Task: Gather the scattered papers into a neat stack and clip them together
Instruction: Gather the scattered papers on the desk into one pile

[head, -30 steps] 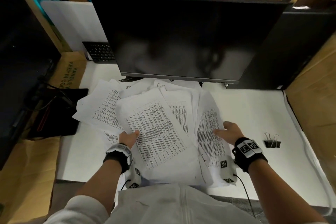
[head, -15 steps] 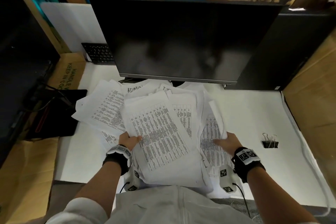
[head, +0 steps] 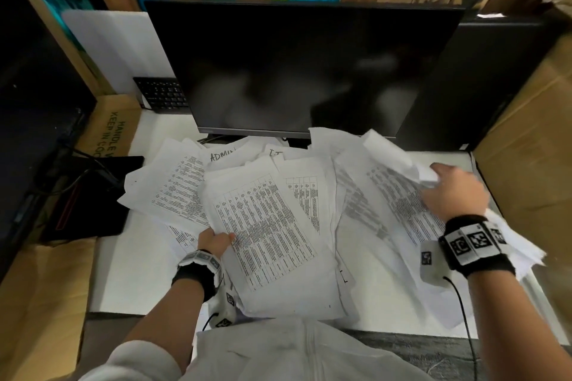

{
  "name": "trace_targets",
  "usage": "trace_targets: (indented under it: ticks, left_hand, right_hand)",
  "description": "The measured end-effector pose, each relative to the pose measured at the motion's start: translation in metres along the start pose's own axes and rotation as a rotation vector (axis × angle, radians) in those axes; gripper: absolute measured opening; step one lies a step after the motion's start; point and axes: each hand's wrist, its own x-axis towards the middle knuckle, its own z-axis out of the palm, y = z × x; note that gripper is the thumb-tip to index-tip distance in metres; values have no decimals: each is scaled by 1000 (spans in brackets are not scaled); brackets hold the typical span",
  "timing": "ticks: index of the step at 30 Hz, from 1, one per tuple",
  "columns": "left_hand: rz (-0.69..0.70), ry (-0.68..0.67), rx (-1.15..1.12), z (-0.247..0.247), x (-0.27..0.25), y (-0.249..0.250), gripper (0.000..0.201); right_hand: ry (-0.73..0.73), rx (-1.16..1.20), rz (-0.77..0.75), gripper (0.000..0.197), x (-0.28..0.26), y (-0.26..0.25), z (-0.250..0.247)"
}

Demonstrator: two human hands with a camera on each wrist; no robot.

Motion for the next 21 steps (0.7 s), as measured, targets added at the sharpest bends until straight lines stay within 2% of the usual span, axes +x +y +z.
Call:
trace_targets:
  ticks: [3, 5, 10, 13, 16, 18, 19, 20, 21]
  left_hand:
    - [-8, 3, -13, 0, 0, 1, 12]
    - [-10, -2, -27, 0, 0, 0, 13]
    - [-20, -44, -58, -2, 1, -1, 23]
    - [-37, -81, -160, -4, 2, 0, 37]
    - [-66, -107, -303, -6, 8, -3, 69]
    - [-77, -121, -373, -3, 36, -22, 96]
    - [-84, -140, -368, -3, 36, -22, 101]
    - [-72, -140, -350, -6, 23, -13, 95]
    - [-55, -140, -316, -8, 13, -7, 80]
  right_hand:
    - [177, 140, -65, 20, -2, -12, -30]
    - [239, 285, -73, 14, -1, -20, -41]
    - [189, 899, -19, 6, 7, -42, -27]
    - [-3, 980, 111, 29, 11, -48, 27]
    - [-195, 859, 205, 36, -5, -55, 82]
    - [-317, 775, 229, 41, -20, -57, 113]
    - [-409, 741, 242, 50, -26, -57, 127]
    - [-529, 711, 251, 62, -32, -57, 138]
    - [-627, 663, 244, 71, -35, -54, 149]
